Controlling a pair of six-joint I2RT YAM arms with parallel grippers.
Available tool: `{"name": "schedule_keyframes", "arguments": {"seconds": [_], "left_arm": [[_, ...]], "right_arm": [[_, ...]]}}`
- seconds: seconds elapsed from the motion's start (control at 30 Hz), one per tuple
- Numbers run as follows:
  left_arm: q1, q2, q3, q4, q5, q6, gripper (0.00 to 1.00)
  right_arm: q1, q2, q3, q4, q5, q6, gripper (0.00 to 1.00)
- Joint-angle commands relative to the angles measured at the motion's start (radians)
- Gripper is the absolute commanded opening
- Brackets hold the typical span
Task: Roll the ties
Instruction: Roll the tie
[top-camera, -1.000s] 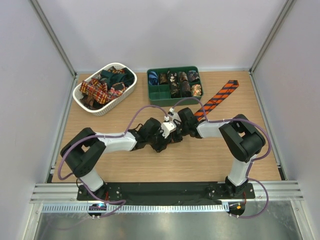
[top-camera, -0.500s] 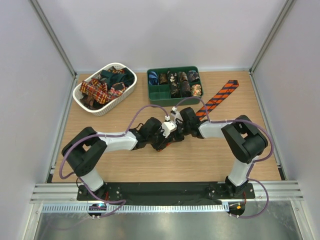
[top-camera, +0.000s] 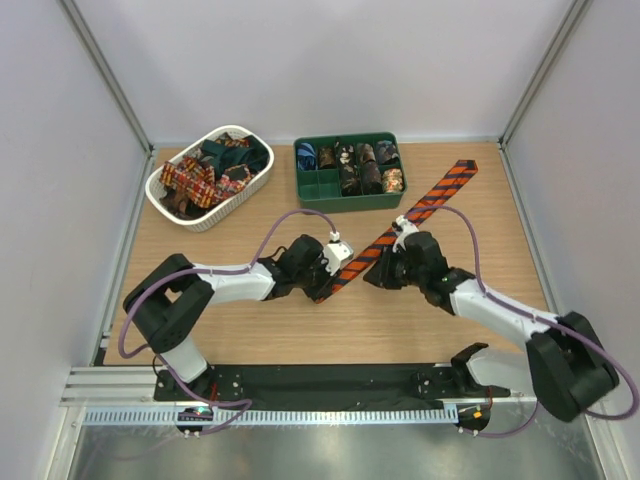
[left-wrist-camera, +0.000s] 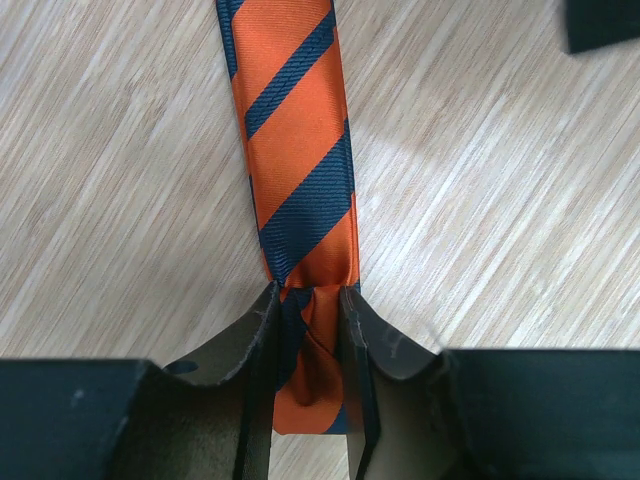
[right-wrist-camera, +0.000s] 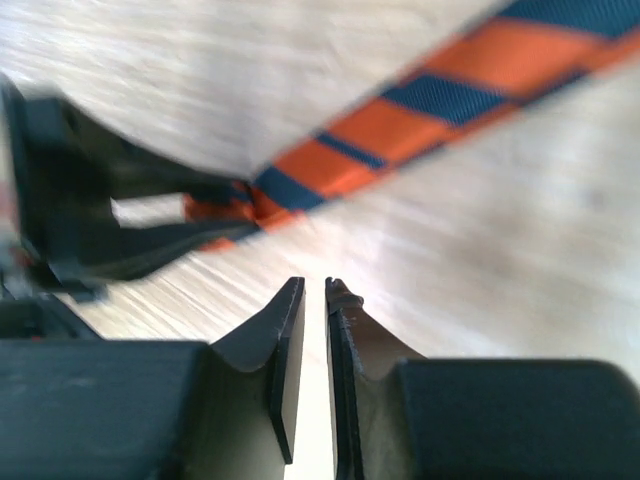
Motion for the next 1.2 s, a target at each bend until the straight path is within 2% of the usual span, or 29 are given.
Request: {"name": "schedule_keyframes", "arguments": {"seconds": [0.0,0.1,0.17,0.3,0.43,0.47,0.5,0.6,0.63,0.8,0.97,1.03,1.17], "left_arm": [[-0.007,0.014,-0.010,-0.049,0.004,-0.007,0.29],[-0.007,0.024,0.002,-0.053,-0.004,-0.010,0.29],[-0.007,0.033,0.012,-0.053,-0.002,-0.013,0.29],[-0.007,0.040,0.021,-0.079,0.004,-0.015,0.28],[-0.007,0.042,0.024,-0.082,-0.001,-0.013,0.28],[-0.007,0.042,0.025,-0.084,0.001,-0.013,0.29],[-0.007,0.047,0.027,-0.085,0.002,-0.013,0.29],[-0.007,0.050,0.033,-0.092,0.002,-0.015,0.29],[-0.007,0.054,0.036,-0.093,0.004,-0.015,0.29],[-0.007,0.062,0.048,-0.107,0.004,-0.018,0.29],[-0.007,0.070,0.059,-0.128,-0.013,-0.021,0.29],[-0.007,0.070,0.065,-0.134,-0.013,-0.024,0.28],[-0.007,0.074,0.078,-0.157,-0.004,-0.029,0.29]], "right_arm": [[0.083,-0.130,-0.076,-0.077,0.176,0.017,0.20],[0.332,-0.263,-0.078,-0.139,0.415,0.000,0.19],[0.404,-0.299,-0.089,-0.139,0.518,-0.003,0.18],[0.575,-0.322,-0.110,-0.096,0.630,-0.046,0.16],[0.788,-0.249,-0.069,-0.055,0.765,-0.156,0.15],[0.886,-0.200,-0.054,-0.045,0.802,-0.207,0.15],[0.943,-0.172,-0.015,-0.044,0.892,-0.239,0.15],[1.097,-0.025,0.084,-0.057,1.001,-0.342,0.16],[1.119,0.026,0.114,-0.076,1.053,-0.360,0.16],[1.137,0.393,0.366,-0.237,1.072,-0.417,0.16],[1.137,0.641,0.557,-0.385,1.190,-0.431,0.18],[1.130,0.756,0.678,-0.503,1.224,-0.423,0.25],[1.094,0.893,0.836,-0.659,1.247,-0.400,0.29]]}}
